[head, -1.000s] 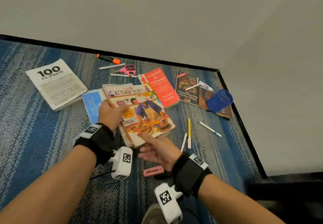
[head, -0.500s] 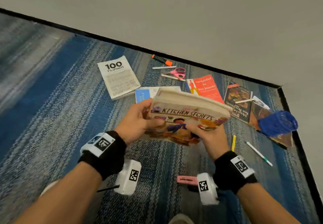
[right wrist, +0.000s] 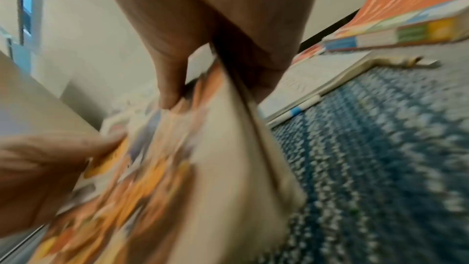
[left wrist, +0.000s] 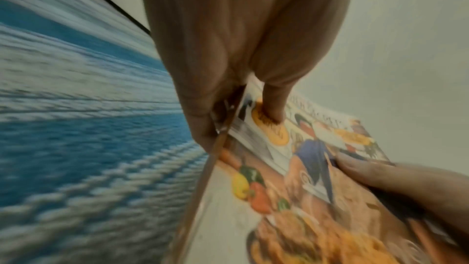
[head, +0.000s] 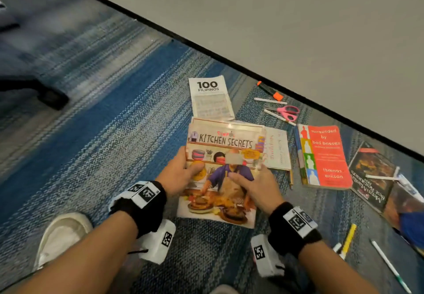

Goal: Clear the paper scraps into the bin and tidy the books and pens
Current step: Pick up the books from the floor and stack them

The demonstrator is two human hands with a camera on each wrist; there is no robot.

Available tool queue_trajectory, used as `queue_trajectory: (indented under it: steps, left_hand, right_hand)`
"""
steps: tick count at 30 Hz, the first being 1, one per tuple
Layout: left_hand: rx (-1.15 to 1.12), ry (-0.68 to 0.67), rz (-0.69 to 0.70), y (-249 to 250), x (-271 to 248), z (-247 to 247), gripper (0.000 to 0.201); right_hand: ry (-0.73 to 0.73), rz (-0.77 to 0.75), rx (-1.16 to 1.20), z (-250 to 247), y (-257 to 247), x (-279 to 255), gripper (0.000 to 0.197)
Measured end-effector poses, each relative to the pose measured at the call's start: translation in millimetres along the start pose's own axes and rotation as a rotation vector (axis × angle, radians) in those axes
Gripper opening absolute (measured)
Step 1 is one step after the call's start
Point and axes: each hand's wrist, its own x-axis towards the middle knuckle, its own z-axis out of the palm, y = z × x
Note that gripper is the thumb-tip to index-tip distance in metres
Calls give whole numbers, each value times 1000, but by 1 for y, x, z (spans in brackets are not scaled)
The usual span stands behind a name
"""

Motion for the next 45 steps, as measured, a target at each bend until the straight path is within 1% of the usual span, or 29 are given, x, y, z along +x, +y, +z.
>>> queue_trajectory:
  steps: [3, 4, 5, 7, 8, 9, 11, 12, 13, 14, 17, 19, 22, 23, 24, 25, 27, 29, 31, 33, 35, 36, 37, 38, 40, 41, 43, 44, 45]
  left_hand:
    - [131, 36, -158, -30, 8, -40, 24]
    - [187, 76, -208, -42, 14, -49, 25]
    - [244, 119, -261, -53, 20, -57, 32]
    - [376, 176, -359, -80, 37, -72, 43]
    - [423, 191, -382, -103, 51, -81, 45]
    - [460, 195, -406, -111, 58, -83, 46]
    - [486, 196, -404, -103, 62, -75, 45]
    - [506, 203, -399, -88, 60, -66, 44]
    - [543, 226, -389, -72, 57, -59, 43]
    - [580, 243, -400, -65, 58, -53, 43]
    - [613, 255, -450, -54, 58, -42, 48]
    - [624, 245, -466, -52, 60, -40, 49]
    - [644, 223, -493, -43, 58, -39, 50]
    - [628, 208, -509, -42, 57, -38, 50]
    - [603, 199, -519, -39, 56, -37, 49]
    - [570, 193, -531, -38, 56, -35, 48]
    - [505, 180, -565, -36, 56, -33, 48]
    - [455, 173, -584, -37, 56, -32, 49]
    - [425, 192, -584, -38, 55, -30, 48]
    - [390, 227, -574, -38, 56, -28, 46]
    - [375, 255, -588, -35, 56, -24, 47]
    - [375, 275, -584, -32, 56, -22, 48]
    - [362, 301, -590, -31, 55, -20, 50]
    - [344, 330, -585, -34, 56, -18, 52]
    - [275, 343, -568, -37, 55, -19, 62]
    - [209, 329, -555, -42, 57, -24, 70]
    - [45, 229, -528, -49, 62, -34, 89]
    - [-60, 166, -525, -55, 63, -40, 92]
    - [-206, 102, -526, -52, 60, -45, 86]
  right_hand:
    - [-281, 67, -359, 33, -1, 22, 48]
    - [-345, 99, -432, 44, 2, 27, 47]
    - [-366, 105, -469, 52, 4, 30, 47]
    - [-275, 132, -451, 52, 5, 36, 51]
    - [-161, 145, -431, 39, 2, 39, 50]
    - [-37, 153, -433, 20, 5, 45, 47]
    - [196, 202, -452, -30, 7, 53, 35]
    - [272, 252, -461, -55, 12, 58, 29]
    - [304, 302, -486, -74, 17, 62, 27]
    - [301, 342, -505, -86, 22, 67, 32]
    - [275, 421, -477, -89, 31, 81, 60]
    - [313, 479, -483, -81, 27, 91, 85]
    - [295, 608, -511, -76, 27, 110, 121]
    - [285, 629, -520, -77, 28, 114, 129]
    - [281, 631, -503, -81, 32, 118, 129]
    - [280, 620, -450, -84, 31, 120, 119]
    - [262, 626, -281, -89, 25, 119, 86]
    - [227, 635, -105, -95, 15, 118, 62]
    - [233, 566, -85, -101, 2, 113, 44]
    - [261, 435, -167, -106, -21, 110, 31]
    - [284, 230, -211, -110, -56, 108, 10]
    - [278, 123, -214, -112, -77, 107, 11]
    - [237, 42, -222, -112, -99, 105, 16]
    - [180, -32, -231, -110, -122, 103, 15]
    - [5, -144, -278, -101, -164, 95, 7]
    - [-98, -179, -297, -93, -180, 92, 8]
    - [-306, -165, -340, -73, -191, 90, 12]
    - [-384, -130, -363, -58, -187, 89, 14]
    - [-430, -98, -387, -39, -178, 87, 17]
